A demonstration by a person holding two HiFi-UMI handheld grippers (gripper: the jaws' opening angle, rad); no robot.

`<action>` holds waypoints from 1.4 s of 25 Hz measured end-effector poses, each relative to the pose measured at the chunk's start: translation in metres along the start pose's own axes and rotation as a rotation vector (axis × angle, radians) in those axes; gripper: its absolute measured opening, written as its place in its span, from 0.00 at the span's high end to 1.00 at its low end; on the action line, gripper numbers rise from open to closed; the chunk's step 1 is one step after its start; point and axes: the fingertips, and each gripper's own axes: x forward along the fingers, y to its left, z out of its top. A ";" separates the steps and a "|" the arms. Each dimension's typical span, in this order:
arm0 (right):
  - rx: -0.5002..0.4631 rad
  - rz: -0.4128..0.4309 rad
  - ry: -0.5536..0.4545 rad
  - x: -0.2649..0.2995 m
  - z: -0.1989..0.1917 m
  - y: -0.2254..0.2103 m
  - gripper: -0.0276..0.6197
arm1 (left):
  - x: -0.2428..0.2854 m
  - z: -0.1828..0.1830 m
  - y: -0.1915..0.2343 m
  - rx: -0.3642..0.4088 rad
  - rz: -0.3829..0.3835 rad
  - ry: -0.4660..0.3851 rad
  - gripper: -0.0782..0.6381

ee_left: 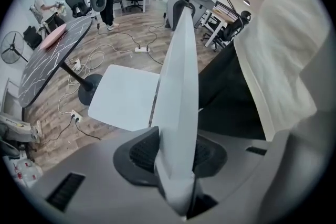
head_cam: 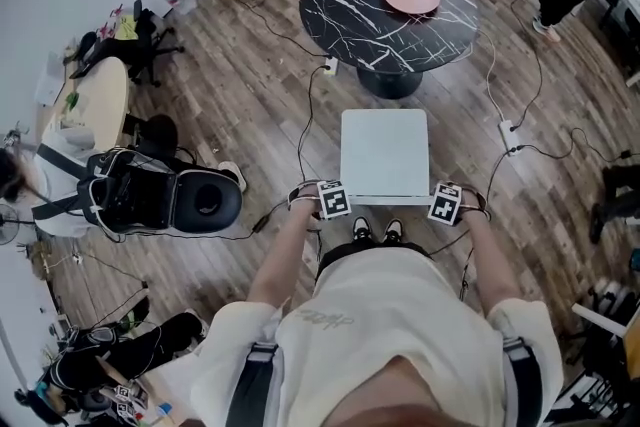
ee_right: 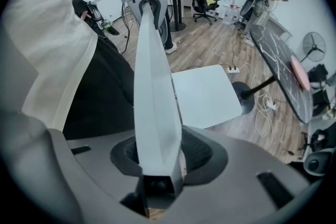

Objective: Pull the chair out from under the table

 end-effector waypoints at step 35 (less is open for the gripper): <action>0.536 -0.329 -0.928 -0.228 0.095 -0.060 0.95 | -0.238 0.088 0.042 -0.456 0.351 -0.976 0.87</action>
